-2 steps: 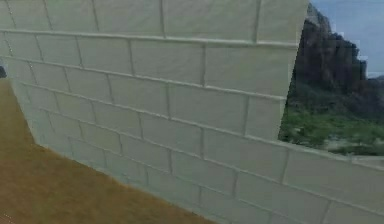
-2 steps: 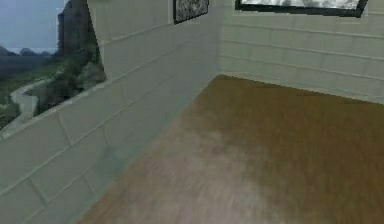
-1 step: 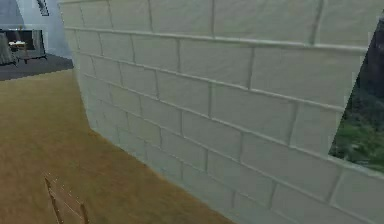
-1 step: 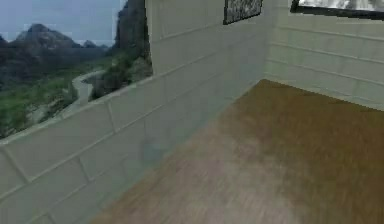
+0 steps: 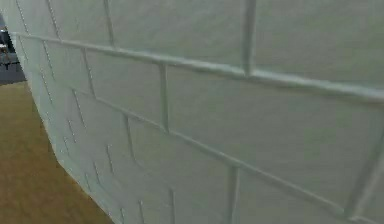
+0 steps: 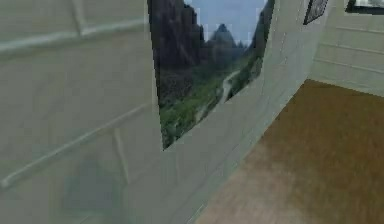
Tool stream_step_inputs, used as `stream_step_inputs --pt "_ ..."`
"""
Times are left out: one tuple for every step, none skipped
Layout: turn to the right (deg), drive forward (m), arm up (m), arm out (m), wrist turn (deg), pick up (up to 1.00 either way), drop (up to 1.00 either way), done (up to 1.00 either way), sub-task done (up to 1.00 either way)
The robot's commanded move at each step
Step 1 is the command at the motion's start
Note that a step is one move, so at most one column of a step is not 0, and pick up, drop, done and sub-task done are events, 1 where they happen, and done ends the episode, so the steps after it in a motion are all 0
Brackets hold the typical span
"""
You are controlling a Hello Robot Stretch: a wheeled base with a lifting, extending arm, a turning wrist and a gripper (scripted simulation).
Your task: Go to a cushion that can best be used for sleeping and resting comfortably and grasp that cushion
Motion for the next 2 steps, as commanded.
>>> stream_step_inputs --pt "45.0 0.00 0.00 0.00 0.0 0.00 0.00 0.00 0.00" --pt "45.0 0.00 0.00 0.00 0.0 0.00 0.00 0.00 0.00"
